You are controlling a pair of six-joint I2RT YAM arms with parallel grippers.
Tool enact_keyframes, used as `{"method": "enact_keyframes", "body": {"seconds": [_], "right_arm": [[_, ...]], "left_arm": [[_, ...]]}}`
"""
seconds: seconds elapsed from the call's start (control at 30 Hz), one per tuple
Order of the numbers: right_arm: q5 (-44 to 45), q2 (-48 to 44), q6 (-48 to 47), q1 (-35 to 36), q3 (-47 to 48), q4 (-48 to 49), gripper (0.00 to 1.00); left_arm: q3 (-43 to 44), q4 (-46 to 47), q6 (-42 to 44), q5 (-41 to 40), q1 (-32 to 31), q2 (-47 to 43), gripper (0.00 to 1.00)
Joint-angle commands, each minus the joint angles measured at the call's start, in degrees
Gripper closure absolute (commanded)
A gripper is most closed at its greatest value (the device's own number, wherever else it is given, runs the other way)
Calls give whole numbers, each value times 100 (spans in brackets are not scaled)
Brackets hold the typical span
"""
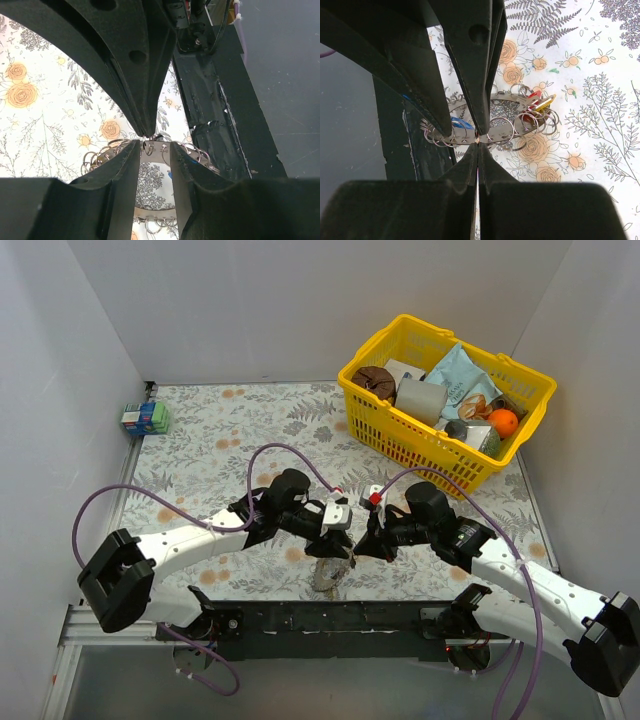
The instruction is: Put the keys on the keyring
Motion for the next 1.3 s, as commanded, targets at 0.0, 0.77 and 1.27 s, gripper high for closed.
{"method": "enact_keyframes", "body": {"seconds": [0.0,0.77,1.27], "right_arm": [[-69,-73,-53,13,64,198,99],[-25,-178,-35,31,3,242,99],[1,-196,-26,31,3,242,99]], "left_arm": [[179,301,-85,183,-19,107,71],[319,425,-130,297,-28,406,87],[284,337,-86,279,-37,458,88]]}}
